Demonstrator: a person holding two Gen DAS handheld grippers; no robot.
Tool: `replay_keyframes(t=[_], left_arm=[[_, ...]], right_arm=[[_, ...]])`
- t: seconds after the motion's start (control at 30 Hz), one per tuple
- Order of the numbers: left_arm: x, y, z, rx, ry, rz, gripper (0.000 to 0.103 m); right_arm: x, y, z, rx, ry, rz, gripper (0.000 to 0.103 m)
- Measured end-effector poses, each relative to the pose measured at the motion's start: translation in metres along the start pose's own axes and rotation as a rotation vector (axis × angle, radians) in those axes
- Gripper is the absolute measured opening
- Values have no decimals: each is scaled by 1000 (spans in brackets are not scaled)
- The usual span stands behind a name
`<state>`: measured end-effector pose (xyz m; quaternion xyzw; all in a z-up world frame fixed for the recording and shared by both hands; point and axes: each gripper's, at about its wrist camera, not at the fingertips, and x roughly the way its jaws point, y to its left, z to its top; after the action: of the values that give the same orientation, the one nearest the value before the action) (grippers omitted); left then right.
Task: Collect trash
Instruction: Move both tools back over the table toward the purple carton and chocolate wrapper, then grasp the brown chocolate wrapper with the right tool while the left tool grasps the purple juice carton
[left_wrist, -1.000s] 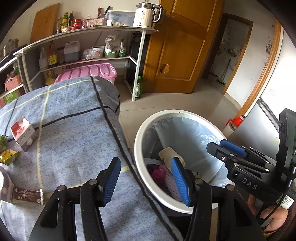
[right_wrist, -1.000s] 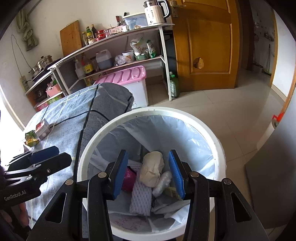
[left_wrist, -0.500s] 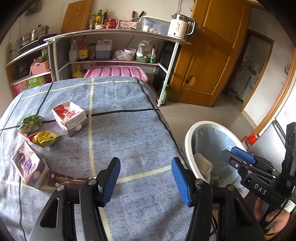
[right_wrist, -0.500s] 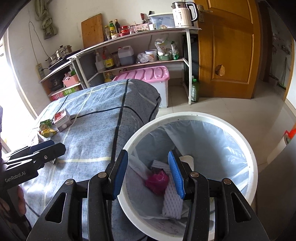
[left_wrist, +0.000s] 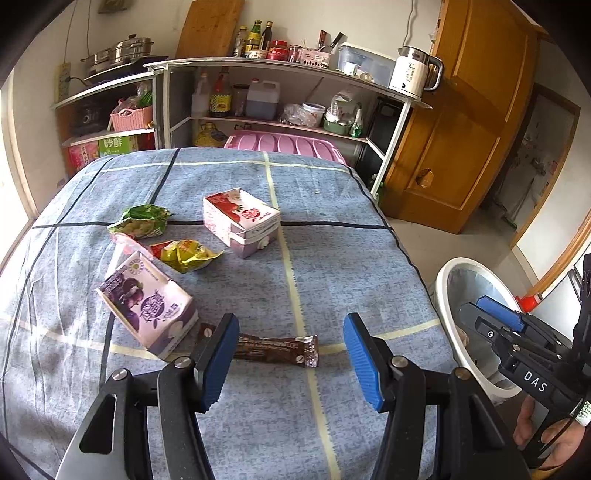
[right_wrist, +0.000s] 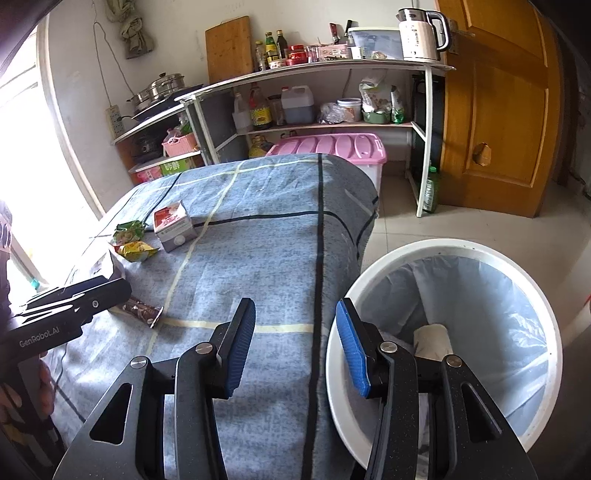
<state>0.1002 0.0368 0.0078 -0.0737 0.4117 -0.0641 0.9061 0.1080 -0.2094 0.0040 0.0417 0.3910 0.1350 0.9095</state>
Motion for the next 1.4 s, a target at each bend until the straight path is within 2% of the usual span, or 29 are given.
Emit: replay_keyframes(t=[0.33, 0.4, 0.43, 0.47, 0.6, 0.7, 0.83, 1.17, 1.27, 1.4], left_arm=[[-1, 63, 0, -107, 8, 127, 62], [1, 72, 1, -111, 8, 155, 63], [3, 76, 1, -121, 14, 156, 64], [4, 81, 2, -131, 16, 151, 64], [8, 90, 6, -155, 10, 153, 66], [16, 93, 10, -172, 30, 122, 68], [31, 93, 14, -179, 58, 138, 68], [42, 89, 16, -162, 83, 129, 69], [42, 98, 13, -152, 86, 175, 69], [37, 121, 7, -201, 90, 194, 69]], right_arm=[[27, 46, 1, -75, 46, 68, 48], [32, 56, 1, -95, 56, 82, 51], [35, 60, 0, -106, 62, 90, 60], [37, 65, 0, -117, 67, 96, 65], [49, 85, 0, -165, 90, 128, 65], [57, 98, -2, -205, 106, 140, 65], [64, 112, -4, -252, 117, 156, 65], [79, 137, -11, -349, 174, 248, 65], [83, 142, -13, -381, 185, 245, 65], [90, 145, -15, -386, 209, 254, 64]])
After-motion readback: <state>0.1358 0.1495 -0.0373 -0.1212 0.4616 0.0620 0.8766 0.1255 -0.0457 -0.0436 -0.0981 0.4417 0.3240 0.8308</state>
